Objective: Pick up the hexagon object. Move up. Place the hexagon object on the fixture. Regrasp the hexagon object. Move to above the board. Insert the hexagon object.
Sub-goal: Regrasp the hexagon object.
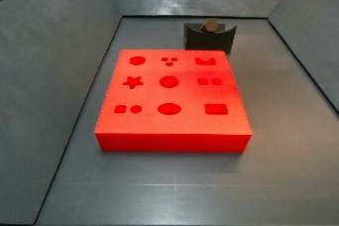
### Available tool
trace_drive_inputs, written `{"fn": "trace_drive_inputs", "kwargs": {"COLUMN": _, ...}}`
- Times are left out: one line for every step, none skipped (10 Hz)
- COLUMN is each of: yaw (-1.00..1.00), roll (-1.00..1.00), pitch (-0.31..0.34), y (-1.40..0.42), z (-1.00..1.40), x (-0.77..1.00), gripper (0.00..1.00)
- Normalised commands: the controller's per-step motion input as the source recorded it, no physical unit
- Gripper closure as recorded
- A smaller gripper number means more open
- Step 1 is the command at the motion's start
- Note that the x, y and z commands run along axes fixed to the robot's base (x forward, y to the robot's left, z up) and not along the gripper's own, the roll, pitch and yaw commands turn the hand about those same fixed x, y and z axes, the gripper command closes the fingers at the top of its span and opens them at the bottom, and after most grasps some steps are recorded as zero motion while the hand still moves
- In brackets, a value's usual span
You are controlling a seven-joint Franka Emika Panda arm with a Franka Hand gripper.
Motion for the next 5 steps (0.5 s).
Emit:
{"fn": "trace_drive_inputs", "kwargs": {"yaw": 0.17, "roll": 0.2, "pitch": 0.028, "y": 0.07, "z": -1.0, "x": 0.05, "gripper": 0.0}}
{"fn": "trace_drive_inputs", "kwargs": {"yaw": 0.15, "roll": 0.14, "pitch": -0.008, "y": 0.06, "z": -1.0, "x": 0.06, "gripper": 0.0}}
{"fn": "trace_drive_inputs", "kwargs": {"yaw": 0.14, "roll": 0.12, "pitch": -0.027, "y": 0.06, "z": -1.0, "x": 0.07, "gripper": 0.0}}
{"fn": "trace_drive_inputs", "kwargs": {"yaw": 0.12, "roll": 0.09, "pitch": -0.066, "y": 0.05, "z": -1.0, "x": 0.07, "gripper": 0.0}}
{"fn": "trace_drive_inputs", "kwargs": {"yaw": 0.09, "roll": 0.08, "pitch": -0.093, "y": 0.05, "z": -1.0, "x": 0.09, "gripper": 0.0}}
